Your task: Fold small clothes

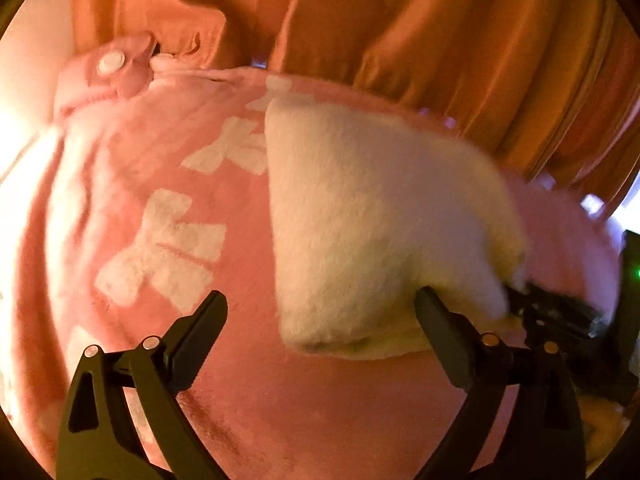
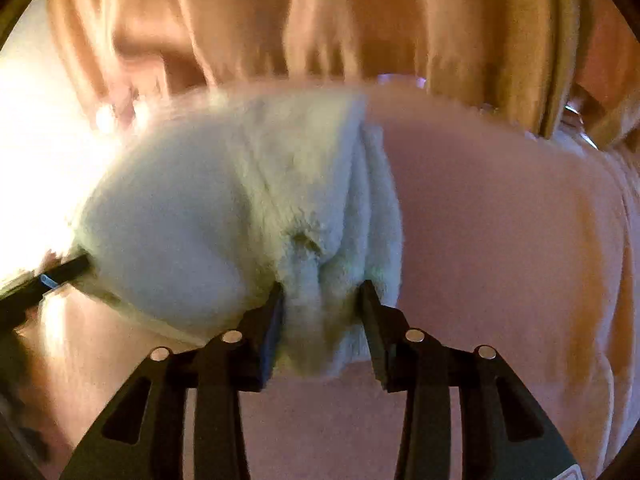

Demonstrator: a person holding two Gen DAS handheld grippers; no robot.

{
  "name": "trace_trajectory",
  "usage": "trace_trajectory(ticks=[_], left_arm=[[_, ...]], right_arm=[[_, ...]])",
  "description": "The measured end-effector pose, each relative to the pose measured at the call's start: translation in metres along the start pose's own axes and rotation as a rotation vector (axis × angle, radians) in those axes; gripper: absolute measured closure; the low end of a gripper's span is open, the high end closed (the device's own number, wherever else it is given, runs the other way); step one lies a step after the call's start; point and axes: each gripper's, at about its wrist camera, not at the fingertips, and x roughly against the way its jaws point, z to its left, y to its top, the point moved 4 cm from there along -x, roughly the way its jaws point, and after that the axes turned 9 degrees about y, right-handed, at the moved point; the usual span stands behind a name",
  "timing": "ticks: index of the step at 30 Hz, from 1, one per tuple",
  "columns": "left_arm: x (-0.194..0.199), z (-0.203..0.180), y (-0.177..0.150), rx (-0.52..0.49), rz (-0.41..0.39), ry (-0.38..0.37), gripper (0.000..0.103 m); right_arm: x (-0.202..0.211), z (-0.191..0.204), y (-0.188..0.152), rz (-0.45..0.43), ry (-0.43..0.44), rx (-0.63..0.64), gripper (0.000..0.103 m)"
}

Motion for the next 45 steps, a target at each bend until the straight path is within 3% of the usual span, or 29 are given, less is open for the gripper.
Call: trace_trajectory(ticks=[3, 5, 8, 12, 18, 29, 45], left_arm=[[0.007, -0.003, -0.020, -0.053, -0.032, 0.068, 0.010], [0.018, -0.010, -0.036, -0.094, -0.064, 0.091, 0.010], [0.034, -0.015, -0.061, -0.117, -0.121, 0.115, 0.009], [0.043, -0.023, -0.091, -0.147, -0.129, 0.161, 0.006], [0.033, -0.013, -0.119, -0.032, -0.051, 0.134, 0.006], [0.045, -0.024, -0.133, -0.073, -0.122, 0.196, 0.006], [0.046, -0.024, -0.134, -0.055, -0.136, 0.216, 0.006]], right_arm=[[0.019, 0.012, -0.003, -0.049, -0.046, 0.037, 0.059], [0.041, 0.019, -0.010, -0.095, -0.063, 0.039, 0.031], [0.070, 0.025, -0.033, -0.184, -0.061, 0.012, 0.016], [0.082, 0.023, -0.069, -0.195, -0.110, -0.030, 0.016], [0.081, 0.015, -0.108, -0.181, -0.146, -0.088, 0.016], [0.075, 0.033, -0.128, -0.186, -0.148, -0.037, 0.016], [0.072, 0.032, -0.134, -0.194, -0.134, -0.082, 0.016]])
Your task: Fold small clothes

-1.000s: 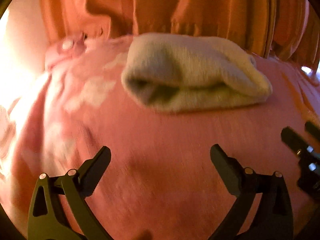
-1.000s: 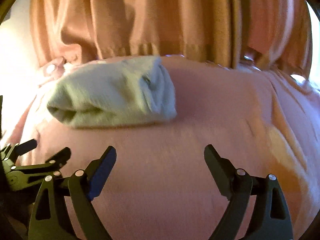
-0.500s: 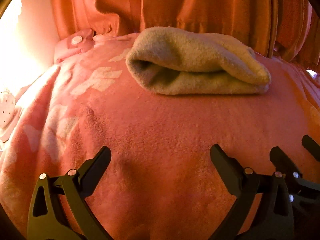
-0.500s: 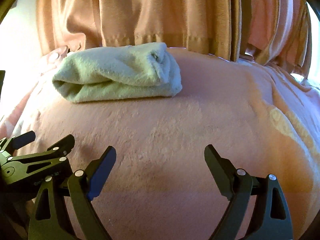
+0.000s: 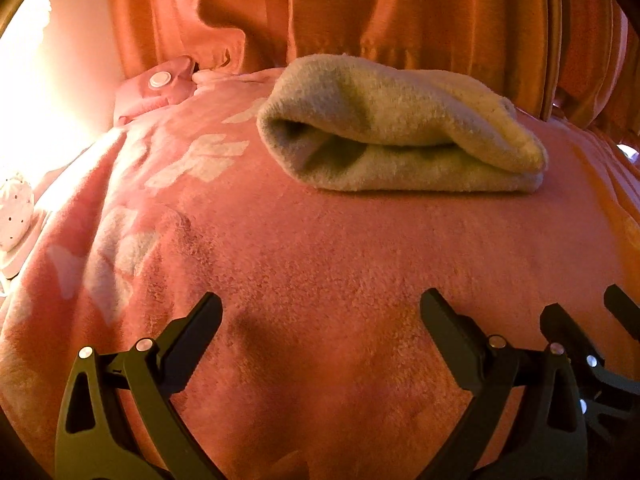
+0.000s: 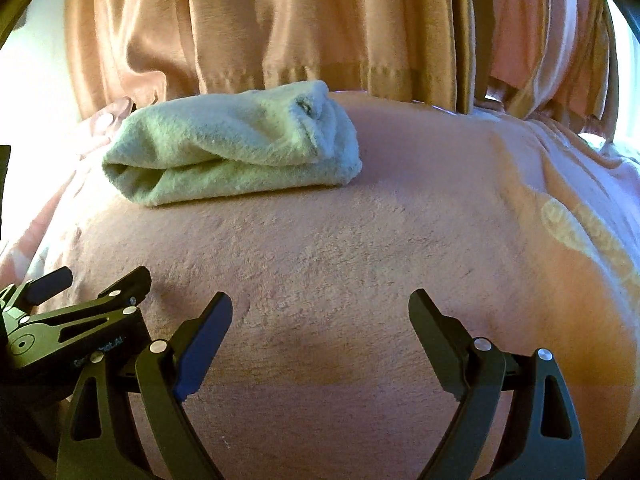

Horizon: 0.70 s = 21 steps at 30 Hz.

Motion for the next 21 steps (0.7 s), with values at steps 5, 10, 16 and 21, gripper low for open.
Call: trace_trajectory(ticks=[5, 10, 16, 21], left_arm=[[0.000, -0.003, 0.000, -0.010, -0.007, 0.013, 0.006], [0.000, -0.006, 0.000, -0.019, -0.018, 0.025, 0.006], [-0.001, -0.010, -0.002, -0.011, -0.008, 0.039, 0.006], [0.001, -0.009, -0.002, 0.011, 0.003, 0.041, 0.008]], right_arm=[[-0.002, -0.001, -0.002, 0.006, 0.001, -0.010, 0.016], [-0.002, -0.004, -0.003, 0.006, -0.001, -0.012, 0.016], [-0.002, -0.005, -0.003, 0.006, -0.035, 0.004, 0.016], [-0.003, -0.006, -0.002, 0.022, -0.034, -0.018, 0.016]])
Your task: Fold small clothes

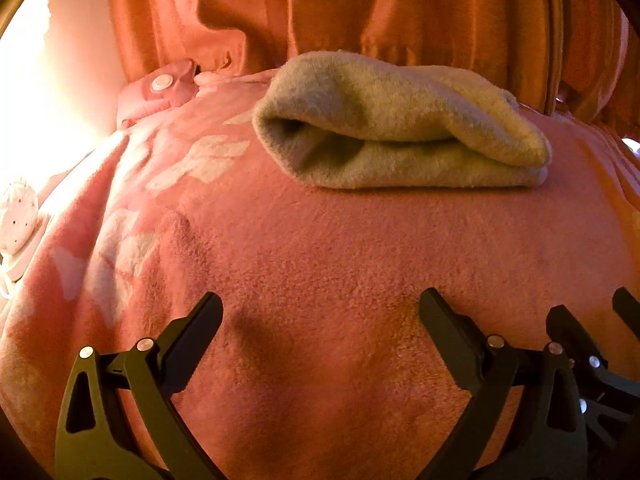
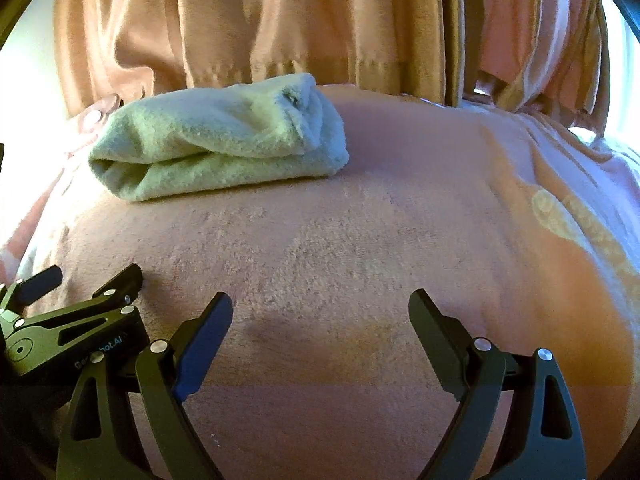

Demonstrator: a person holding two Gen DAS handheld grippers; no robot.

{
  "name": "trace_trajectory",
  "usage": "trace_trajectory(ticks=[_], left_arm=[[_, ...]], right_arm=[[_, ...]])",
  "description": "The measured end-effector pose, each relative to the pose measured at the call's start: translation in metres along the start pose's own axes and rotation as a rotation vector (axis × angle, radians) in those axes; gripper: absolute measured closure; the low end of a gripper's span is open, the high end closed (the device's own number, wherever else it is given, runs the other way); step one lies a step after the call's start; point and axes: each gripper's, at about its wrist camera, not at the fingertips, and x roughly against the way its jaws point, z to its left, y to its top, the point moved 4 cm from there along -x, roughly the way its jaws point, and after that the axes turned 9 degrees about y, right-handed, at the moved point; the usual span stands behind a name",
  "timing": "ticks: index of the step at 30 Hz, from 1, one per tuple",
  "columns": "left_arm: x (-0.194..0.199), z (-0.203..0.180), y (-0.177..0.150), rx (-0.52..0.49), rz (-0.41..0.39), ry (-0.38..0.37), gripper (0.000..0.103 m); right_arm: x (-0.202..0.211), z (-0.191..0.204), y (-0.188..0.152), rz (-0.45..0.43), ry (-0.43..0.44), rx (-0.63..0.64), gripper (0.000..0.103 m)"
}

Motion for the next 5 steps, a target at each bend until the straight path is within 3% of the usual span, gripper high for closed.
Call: trace_trajectory(ticks=[5], left_arm=[[0.0017, -0.0010, -0.0011, -0.012, -0.008, 0.002, 0.011]], right_arm=[[-0.0007, -0.0013, -0.0021, 0.026, -0.010, -0.027, 0.016]])
